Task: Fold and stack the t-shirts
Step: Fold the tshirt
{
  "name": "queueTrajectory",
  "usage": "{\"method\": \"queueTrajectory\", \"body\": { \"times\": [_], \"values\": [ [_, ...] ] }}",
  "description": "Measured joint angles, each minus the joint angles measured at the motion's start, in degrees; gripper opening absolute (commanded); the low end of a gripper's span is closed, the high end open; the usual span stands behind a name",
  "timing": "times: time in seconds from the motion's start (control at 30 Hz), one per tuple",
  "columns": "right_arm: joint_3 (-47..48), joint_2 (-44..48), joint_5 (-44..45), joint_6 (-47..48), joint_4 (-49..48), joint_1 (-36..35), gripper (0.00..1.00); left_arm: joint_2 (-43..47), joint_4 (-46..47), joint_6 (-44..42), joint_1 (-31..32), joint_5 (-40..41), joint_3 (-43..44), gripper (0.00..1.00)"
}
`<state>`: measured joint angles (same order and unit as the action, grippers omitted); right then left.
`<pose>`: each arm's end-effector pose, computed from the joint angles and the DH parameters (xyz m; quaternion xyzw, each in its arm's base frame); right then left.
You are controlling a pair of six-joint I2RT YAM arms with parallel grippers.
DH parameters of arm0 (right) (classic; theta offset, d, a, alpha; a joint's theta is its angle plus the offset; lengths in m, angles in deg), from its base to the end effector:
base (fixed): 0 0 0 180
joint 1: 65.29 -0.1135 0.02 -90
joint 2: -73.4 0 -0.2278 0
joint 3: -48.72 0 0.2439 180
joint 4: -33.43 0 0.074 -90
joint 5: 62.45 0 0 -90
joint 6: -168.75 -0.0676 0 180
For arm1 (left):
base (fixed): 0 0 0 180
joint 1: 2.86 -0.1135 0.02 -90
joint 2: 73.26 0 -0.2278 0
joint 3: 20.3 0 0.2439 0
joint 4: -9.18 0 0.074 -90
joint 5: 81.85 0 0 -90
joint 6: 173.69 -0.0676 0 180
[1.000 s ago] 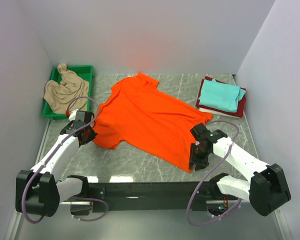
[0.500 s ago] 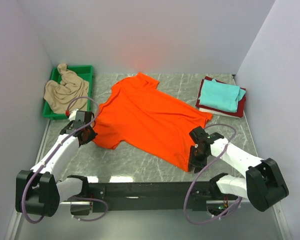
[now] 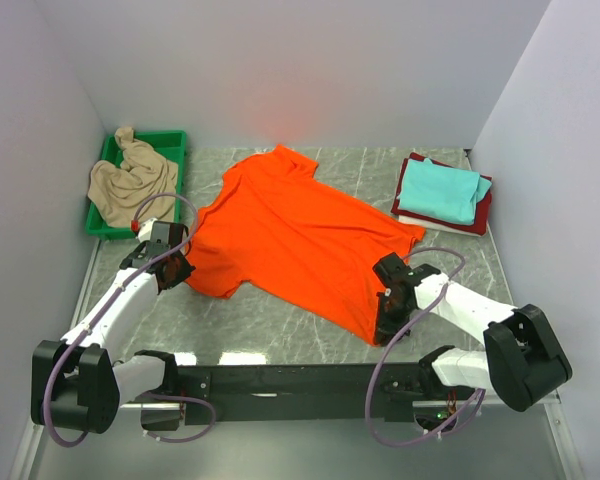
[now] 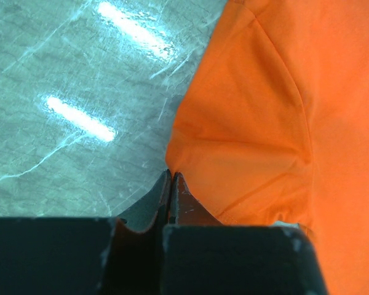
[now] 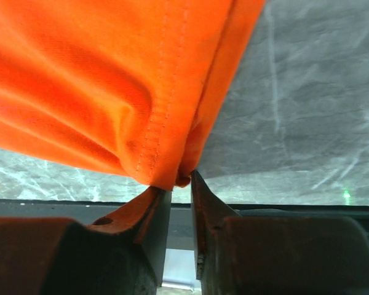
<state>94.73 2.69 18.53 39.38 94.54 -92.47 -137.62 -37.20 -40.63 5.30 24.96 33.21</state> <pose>0.1523 0.0901 0.0862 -0.1029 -0.9909 -0.0857 0.0126 0.2364 -0.0142 0.1563 -0.3239 0.8930 0.0058 0.3123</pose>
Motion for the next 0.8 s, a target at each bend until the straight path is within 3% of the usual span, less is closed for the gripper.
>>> {"method": "queueTrajectory", "body": {
  "times": [0.23,0.57,0.8],
  "values": [
    [-0.39,-0.07,-1.4,-1.18,-0.68,-1.6,0.0,-0.31,0.0,-0.37,0.0,-0.24,0.0,0.0],
    [0.85,1.05,-0.92,-1.66,3.1,-2.64,0.0,0.15,-3.41,-0.61,-0.63,-0.52,2.78,0.0],
    [2.08,2.23,-0.79,-1.68,6.84,-3.82,0.0,6.08,-9.09,-0.37,-1.4,-1.07,8.26,0.0]
  ]
}}
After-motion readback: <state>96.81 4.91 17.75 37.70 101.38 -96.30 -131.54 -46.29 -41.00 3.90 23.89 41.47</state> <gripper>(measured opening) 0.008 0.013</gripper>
